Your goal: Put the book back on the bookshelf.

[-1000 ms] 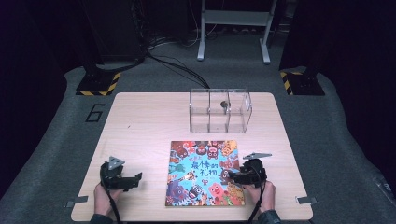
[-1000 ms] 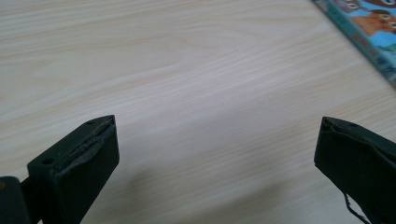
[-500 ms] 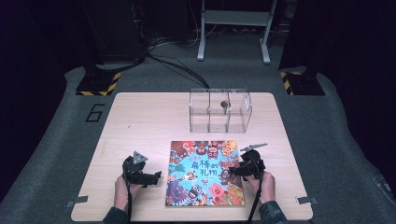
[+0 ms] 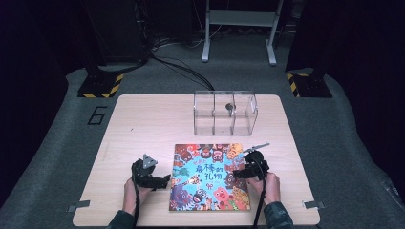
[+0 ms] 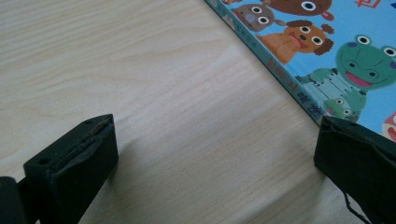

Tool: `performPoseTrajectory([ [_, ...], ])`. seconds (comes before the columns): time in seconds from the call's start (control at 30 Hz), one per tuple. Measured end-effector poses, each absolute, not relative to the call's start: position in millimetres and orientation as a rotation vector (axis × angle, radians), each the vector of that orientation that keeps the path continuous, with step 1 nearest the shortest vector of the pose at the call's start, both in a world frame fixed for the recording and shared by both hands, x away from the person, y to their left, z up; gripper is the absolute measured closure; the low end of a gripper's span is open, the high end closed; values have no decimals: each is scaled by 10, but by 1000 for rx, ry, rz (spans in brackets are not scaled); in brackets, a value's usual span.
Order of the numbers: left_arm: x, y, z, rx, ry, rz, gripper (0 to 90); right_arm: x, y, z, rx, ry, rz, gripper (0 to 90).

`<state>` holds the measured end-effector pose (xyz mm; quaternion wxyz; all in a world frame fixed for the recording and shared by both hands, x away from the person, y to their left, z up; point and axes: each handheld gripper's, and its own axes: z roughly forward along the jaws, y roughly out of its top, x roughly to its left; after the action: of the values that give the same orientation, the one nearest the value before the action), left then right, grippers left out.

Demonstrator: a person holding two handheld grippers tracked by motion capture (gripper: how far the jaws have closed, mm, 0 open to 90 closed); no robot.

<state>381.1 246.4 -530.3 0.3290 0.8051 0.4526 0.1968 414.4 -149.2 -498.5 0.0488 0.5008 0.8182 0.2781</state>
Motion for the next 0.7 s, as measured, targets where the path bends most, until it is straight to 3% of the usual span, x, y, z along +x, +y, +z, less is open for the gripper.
performPoseTrajectory([
  [0.7,3823,2415,-5299,2133,1138,511,1,4225,-1570,-4987,1583,2490,909,412],
])
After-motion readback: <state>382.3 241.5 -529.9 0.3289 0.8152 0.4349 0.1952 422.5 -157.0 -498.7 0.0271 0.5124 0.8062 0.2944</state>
